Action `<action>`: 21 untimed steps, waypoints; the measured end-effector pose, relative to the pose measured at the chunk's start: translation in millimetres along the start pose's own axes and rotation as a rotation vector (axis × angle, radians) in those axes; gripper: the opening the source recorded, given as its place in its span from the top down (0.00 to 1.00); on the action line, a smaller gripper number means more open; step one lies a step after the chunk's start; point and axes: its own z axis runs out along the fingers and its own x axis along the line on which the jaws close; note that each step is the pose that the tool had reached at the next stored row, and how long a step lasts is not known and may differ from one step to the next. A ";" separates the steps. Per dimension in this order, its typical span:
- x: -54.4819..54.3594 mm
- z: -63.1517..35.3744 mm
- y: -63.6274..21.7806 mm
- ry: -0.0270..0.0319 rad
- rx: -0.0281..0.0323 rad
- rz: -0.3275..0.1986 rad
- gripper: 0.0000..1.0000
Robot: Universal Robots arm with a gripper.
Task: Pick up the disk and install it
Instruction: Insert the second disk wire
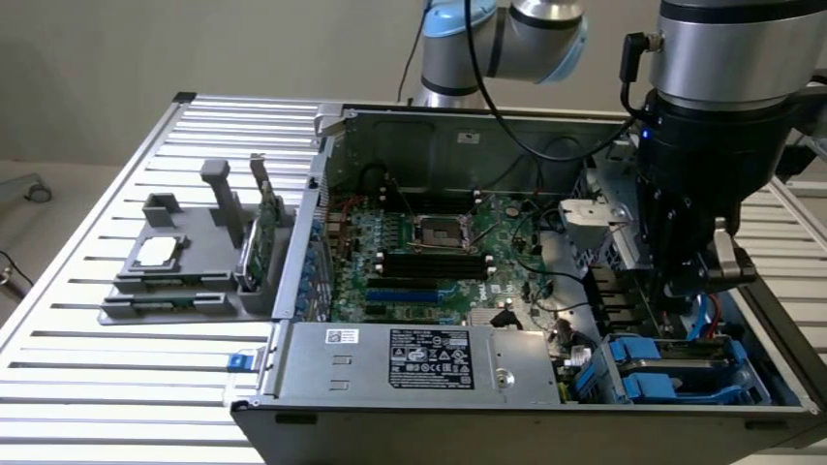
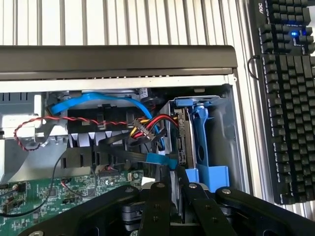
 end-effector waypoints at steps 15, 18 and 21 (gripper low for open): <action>-6.8 13.8 9.4 0.0363 0.0500 0.000 0.84; -8.6 16.4 11.9 0.0458 0.0610 0.001 0.84; -10.2 18.2 13.0 0.0529 0.0682 0.001 0.84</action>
